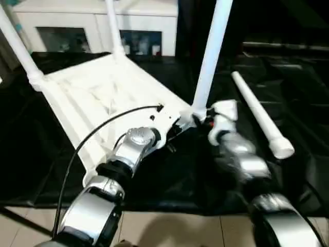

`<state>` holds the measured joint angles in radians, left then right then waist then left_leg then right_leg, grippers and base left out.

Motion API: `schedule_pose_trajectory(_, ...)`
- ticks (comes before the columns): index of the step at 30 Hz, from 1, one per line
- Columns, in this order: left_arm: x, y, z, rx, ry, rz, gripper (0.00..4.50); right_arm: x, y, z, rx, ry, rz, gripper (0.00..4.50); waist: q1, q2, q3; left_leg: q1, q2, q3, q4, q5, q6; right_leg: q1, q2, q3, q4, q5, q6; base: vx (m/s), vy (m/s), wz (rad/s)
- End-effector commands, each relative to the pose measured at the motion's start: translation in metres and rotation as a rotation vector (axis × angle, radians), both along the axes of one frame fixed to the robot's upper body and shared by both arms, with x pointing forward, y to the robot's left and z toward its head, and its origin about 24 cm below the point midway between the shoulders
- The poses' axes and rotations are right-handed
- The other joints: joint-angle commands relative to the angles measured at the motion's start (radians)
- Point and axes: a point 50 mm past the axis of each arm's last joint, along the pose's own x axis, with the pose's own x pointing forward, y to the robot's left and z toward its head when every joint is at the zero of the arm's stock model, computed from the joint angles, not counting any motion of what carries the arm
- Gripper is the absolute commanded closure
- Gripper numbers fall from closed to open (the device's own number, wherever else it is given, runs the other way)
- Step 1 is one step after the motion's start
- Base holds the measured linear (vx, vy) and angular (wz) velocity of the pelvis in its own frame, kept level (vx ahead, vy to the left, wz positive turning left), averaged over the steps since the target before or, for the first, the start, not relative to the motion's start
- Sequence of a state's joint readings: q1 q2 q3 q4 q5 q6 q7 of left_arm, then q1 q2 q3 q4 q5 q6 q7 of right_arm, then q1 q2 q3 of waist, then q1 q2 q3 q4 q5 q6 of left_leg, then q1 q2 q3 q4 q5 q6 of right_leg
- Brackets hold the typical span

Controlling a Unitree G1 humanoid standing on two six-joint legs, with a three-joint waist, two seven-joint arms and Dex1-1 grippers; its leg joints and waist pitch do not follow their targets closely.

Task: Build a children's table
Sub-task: Rotate table base

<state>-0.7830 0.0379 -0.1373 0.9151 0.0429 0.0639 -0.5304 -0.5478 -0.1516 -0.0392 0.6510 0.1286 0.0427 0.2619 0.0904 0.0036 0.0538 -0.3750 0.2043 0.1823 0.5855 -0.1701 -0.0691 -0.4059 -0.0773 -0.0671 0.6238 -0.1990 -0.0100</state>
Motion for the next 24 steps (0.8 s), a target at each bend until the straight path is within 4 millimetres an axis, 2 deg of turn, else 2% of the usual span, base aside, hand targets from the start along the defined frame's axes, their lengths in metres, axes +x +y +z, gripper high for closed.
schedule_pose_trajectory(1, 0.009, -0.001, 0.026, -0.089, -0.111, 0.020, 3.83, -0.005, -0.006, -0.004, -0.028, 0.022, 0.004, 0.77, 0.006, -0.010, -0.075, 0.008, 0.017, -0.005, -0.052, -0.105, 0.088, 0.066, -0.061, 0.045, -0.069, 0.018, -0.237, 0.000, 0.000, 0.00)
schedule_pose_trajectory(3, 0.011, 0.001, 0.034, -0.114, -0.159, 0.020, 3.72, -0.009, -0.012, -0.010, -0.062, 0.053, -0.020, 0.77, 0.004, -0.016, -0.072, 0.008, 0.018, -0.005, -0.055, -0.133, 0.079, 0.065, -0.061, 0.043, -0.072, -0.021, -0.240, 0.000, 0.000, 0.00)
schedule_pose_trajectory(4, 0.013, 0.003, 0.042, -0.126, -0.204, 0.025, 3.62, -0.011, -0.016, -0.015, -0.080, 0.078, -0.039, 0.77, 0.004, -0.015, -0.072, 0.008, 0.017, -0.005, -0.055, -0.137, 0.077, 0.065, -0.062, 0.043, -0.074, -0.035, -0.238, 0.000, 0.000, 0.00)
schedule_pose_trajectory(7, 0.015, 0.008, 0.049, -0.138, -0.236, 0.049, 3.41, -0.012, -0.017, -0.017, -0.087, 0.090, -0.041, 0.77, 0.002, -0.018, -0.068, 0.008, 0.019, -0.005, -0.057, -0.155, 0.065, 0.063, -0.063, 0.044, -0.079, -0.098, -0.220, 0.000, 0.000, 0.00)
schedule_pose_trajectory(9, 0.023, 0.042, 0.064, -0.097, -0.302, 0.192, 3.41, -0.015, -0.007, -0.020, -0.098, 0.119, 0.008, 0.77, 0.001, -0.017, -0.069, 0.007, 0.021, -0.007, -0.058, -0.155, 0.055, 0.063, -0.061, 0.044, -0.074, -0.095, -0.210, 0.000, 0.000, 0.00)
schedule_pose_trajectory(10, 0.024, 0.052, 0.067, -0.084, -0.314, 0.234, 3.41, -0.016, -0.004, -0.021, -0.100, 0.126, 0.024, 0.77, -0.001, -0.016, -0.069, 0.004, 0.020, -0.008, -0.058, -0.150, 0.054, 0.064, -0.062, 0.044, -0.073, -0.089, -0.205, 0.000, 0.000, 0.00)
schedule_pose_trajectory(11, 0.026, 0.073, 0.070, -0.049, -0.336, 0.322, 3.41, -0.016, 0.001, -0.023, -0.105, 0.139, 0.049, 0.77, -0.005, -0.014, -0.069, 0.007, 0.022, -0.009, -0.060, -0.153, 0.050, 0.063, -0.061, 0.042, -0.071, -0.086, -0.203, 0.000, 0.000, 0.00)
schedule_pose_trajectory(12, 0.026, 0.080, 0.071, -0.033, -0.345, 0.351, 3.41, -0.016, 0.003, -0.023, -0.108, 0.143, 0.058, 0.77, -0.007, -0.012, -0.069, 0.008, 0.022, -0.009, -0.059, -0.155, 0.046, 0.061, -0.061, 0.043, -0.071, -0.085, -0.202, 0.000, 0.000, 0.00)
schedule_pose_trajectory(15, 0.019, 0.130, 0.074, 0.070, -0.391, 0.506, 3.41, -0.016, 0.014, -0.027, -0.124, 0.169, 0.109, 0.77, -0.013, -0.008, -0.069, 0.008, 0.025, -0.011, -0.061, -0.145, 0.029, 0.059, -0.059, 0.043, -0.063, -0.063, -0.205, 0.000, 0.000, 0.00)
schedule_pose_trajectory(16, 0.018, 0.135, 0.074, 0.080, -0.392, 0.520, 3.41, -0.016, 0.016, -0.027, -0.126, 0.171, 0.114, 0.77, -0.014, -0.006, -0.068, 0.011, 0.024, -0.009, -0.061, -0.146, 0.028, 0.055, -0.057, 0.043, -0.066, -0.064, -0.206, 0.000, 0.000, 0.00)
schedule_pose_trajectory(17, 0.008, 0.159, 0.073, 0.133, -0.399, 0.579, 3.41, -0.015, 0.021, -0.029, -0.133, 0.181, 0.136, 0.77, -0.011, -0.006, -0.070, 0.015, 0.027, -0.008, -0.060, -0.145, 0.024, 0.052, -0.058, 0.044, -0.063, -0.054, -0.214, 0.000, 0.000, 0.00)
schedule_pose_trajectory(18, 0.008, 0.161, 0.073, 0.137, -0.399, 0.582, 3.41, -0.015, 0.021, -0.029, -0.133, 0.182, 0.137, 0.77, -0.011, -0.003, -0.071, 0.014, 0.030, -0.010, -0.061, -0.140, 0.022, 0.053, -0.060, 0.044, -0.060, -0.045, -0.219, 0.000, 0.000, 0.00)
schedule_pose_trajectory(19, 0.002, 0.175, 0.073, 0.175, -0.404, 0.618, 3.41, -0.015, 0.024, -0.029, -0.139, 0.184, 0.148, 0.77, -0.010, -0.007, -0.068, 0.015, 0.026, -0.006, -0.062, -0.138, 0.020, 0.050, -0.055, 0.044, -0.063, -0.043, -0.217, 0.000, 0.000, 0.00)
schedule_pose_trajectory(20, -0.008, 0.192, 0.072, 0.210, -0.401, 0.680, 3.41, -0.014, 0.027, -0.030, -0.140, 0.191, 0.163, 0.77, -0.006, -0.001, -0.071, 0.019, 0.030, -0.008, -0.061, -0.141, 0.014, 0.049, -0.059, 0.045, -0.058, -0.038, -0.222, 0.000, 0.000, 0.00)
schedule_pose_trajectory(21, -0.018, 0.209, 0.072, 0.246, -0.395, 0.745, 3.41, -0.014, 0.030, -0.030, -0.147, 0.195, 0.177, 0.77, -0.006, -0.003, -0.067, 0.015, 0.032, -0.008, -0.065, -0.151, 0.010, 0.048, -0.059, 0.045, -0.056, -0.039, -0.221, 0.000, 0.000, 0.00)
schedule_pose_trajectory(22, -0.022, 0.215, 0.071, 0.263, -0.389, 0.772, 3.41, -0.014, 0.031, -0.030, -0.151, 0.195, 0.183, 0.77, -0.006, -0.005, -0.066, 0.015, 0.031, -0.007, -0.066, -0.156, 0.007, 0.048, -0.058, 0.045, -0.058, -0.046, -0.218, 0.000, 0.000, 0.00)
schedule_pose_trajectory(24, -0.036, 0.235, 0.063, 0.335, -0.351, 0.843, 3.41, -0.013, 0.033, -0.030, -0.159, 0.194, 0.191, 0.77, 0.002, -0.009, -0.063, 0.024, 0.030, -0.004, -0.067, -0.190, -0.008, 0.039, -0.056, 0.047, -0.065, -0.081, -0.210, 0.000, 0.000, 0.00)
